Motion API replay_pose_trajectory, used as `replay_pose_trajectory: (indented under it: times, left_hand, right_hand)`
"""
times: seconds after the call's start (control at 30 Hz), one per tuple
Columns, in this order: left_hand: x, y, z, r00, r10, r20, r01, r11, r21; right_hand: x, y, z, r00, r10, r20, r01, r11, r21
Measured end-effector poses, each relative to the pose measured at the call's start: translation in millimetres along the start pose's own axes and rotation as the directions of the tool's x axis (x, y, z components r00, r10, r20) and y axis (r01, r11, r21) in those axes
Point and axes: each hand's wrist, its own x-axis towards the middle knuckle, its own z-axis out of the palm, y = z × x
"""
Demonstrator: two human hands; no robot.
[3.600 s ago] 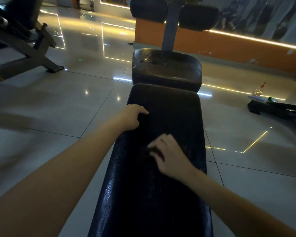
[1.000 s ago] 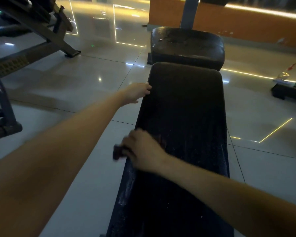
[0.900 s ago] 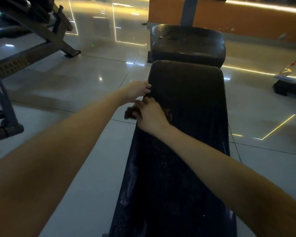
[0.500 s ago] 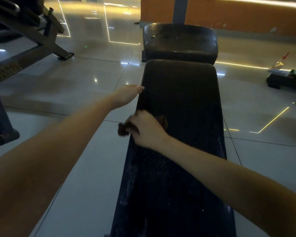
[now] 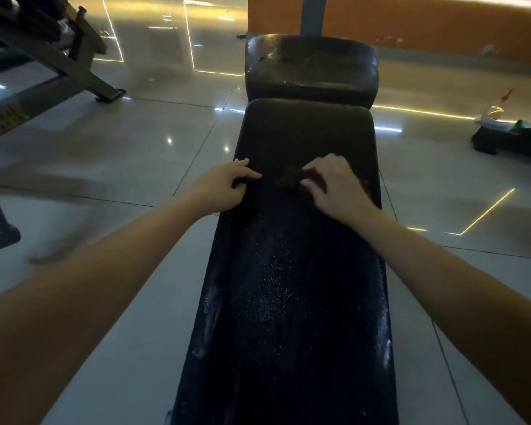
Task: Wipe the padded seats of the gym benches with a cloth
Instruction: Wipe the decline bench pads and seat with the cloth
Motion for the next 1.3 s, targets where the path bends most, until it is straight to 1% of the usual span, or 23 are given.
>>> replay_pose_trajectory:
  times: [0.07,0.17,0.27,0.37,0.4,0.47,0.5,0.53,0.57,0.63,0.67,0.7,0.8,0.87,1.0,1.03,1.07,1.13,1.2,1.3]
  left_hand:
    - [3,4,2,1.0,-0.005,-0.023,0.005,1.0,0.004]
    - [7,14,4,1.0,-0.011,-0.027,0.011,1.0,-0.014]
    - [13,27,10,1.0,0.009,-0.016,-0.01,0.999,-0.038]
    - [21,44,20,0.999,0.047,0.025,-0.047,0.998,-0.036]
    - [24,50,24,0.996,0.066,0.051,-0.066,0.998,-0.012]
    - [28,64,33,0.99,0.098,0.099,-0.1,0.995,0.016]
    - [29,72,38,0.988,0.112,0.106,-0.114,0.993,0.014]
    - [29,79,42,0.986,0.129,0.103,-0.13,0.992,0.006]
    - [28,86,48,0.985,0.141,0.097,-0.142,0.99,-0.003]
    - [25,98,58,0.986,0.145,0.08,-0.145,0.989,-0.005]
    - [24,102,63,0.988,0.14,0.066,-0.14,0.99,-0.004]
    - [24,104,68,0.99,0.133,0.051,-0.133,0.991,-0.005]
    - [24,106,74,0.993,0.118,0.031,-0.118,0.993,0.004]
    - [24,106,74,0.993,0.111,0.046,-0.112,0.994,0.003]
    - [23,112,72,0.993,0.105,0.054,-0.104,0.994,-0.017]
    - [23,113,73,0.993,0.108,0.044,-0.107,0.994,-0.024]
    - [22,114,74,0.993,0.113,0.031,-0.112,0.993,-0.032]
    - [21,117,76,0.993,0.119,0.004,-0.118,0.991,-0.059]
    - [20,119,77,0.994,0.108,-0.024,-0.11,0.988,-0.105]
    - [20,121,77,0.996,0.073,-0.048,-0.08,0.981,-0.177]
  right_hand:
    - [4,9,-1,0.997,0.082,-0.007,-0.082,0.997,-0.01]
    - [-23,-13,1,0.998,0.057,0.026,-0.058,0.997,0.046]
    - [-77,-35,-6,0.99,-0.078,0.116,0.063,0.99,0.125]
    - [-113,-44,-15,0.955,-0.194,0.227,0.158,0.974,0.164]
    - [-115,-42,-17,0.939,-0.239,0.248,0.207,0.967,0.146]
    - [-108,-33,-23,0.906,-0.325,0.271,0.328,0.944,0.038]
    - [-101,-25,-26,0.904,-0.337,0.264,0.354,0.935,-0.017]
    - [-94,-15,-30,0.922,-0.311,0.231,0.333,0.941,-0.064]
    - [-87,-3,-32,0.952,-0.249,0.176,0.269,0.958,-0.102]
    - [-74,20,-41,0.996,-0.08,0.035,0.084,0.987,-0.139]
    - [-69,30,-44,1.0,0.003,-0.016,-0.005,0.989,-0.145]
    - [-64,37,-47,0.996,0.07,-0.05,-0.076,0.986,-0.148]
    - [-57,42,-51,0.971,0.209,-0.117,-0.221,0.969,-0.107]
    - [-58,39,-50,0.941,0.312,-0.13,-0.322,0.945,-0.063]
    - [-65,28,-51,0.873,0.462,-0.156,-0.478,0.874,-0.084]
    - [-65,25,-53,0.868,0.468,-0.166,-0.487,0.868,-0.095]
    - [-66,23,-53,0.879,0.446,-0.17,-0.467,0.877,-0.115]
    - [-69,21,-53,0.924,0.35,-0.153,-0.372,0.915,-0.156]
    - [-74,23,-50,0.95,0.288,-0.118,-0.304,0.94,-0.157]
    - [-82,25,-49,0.957,0.282,-0.068,-0.29,0.943,-0.167]
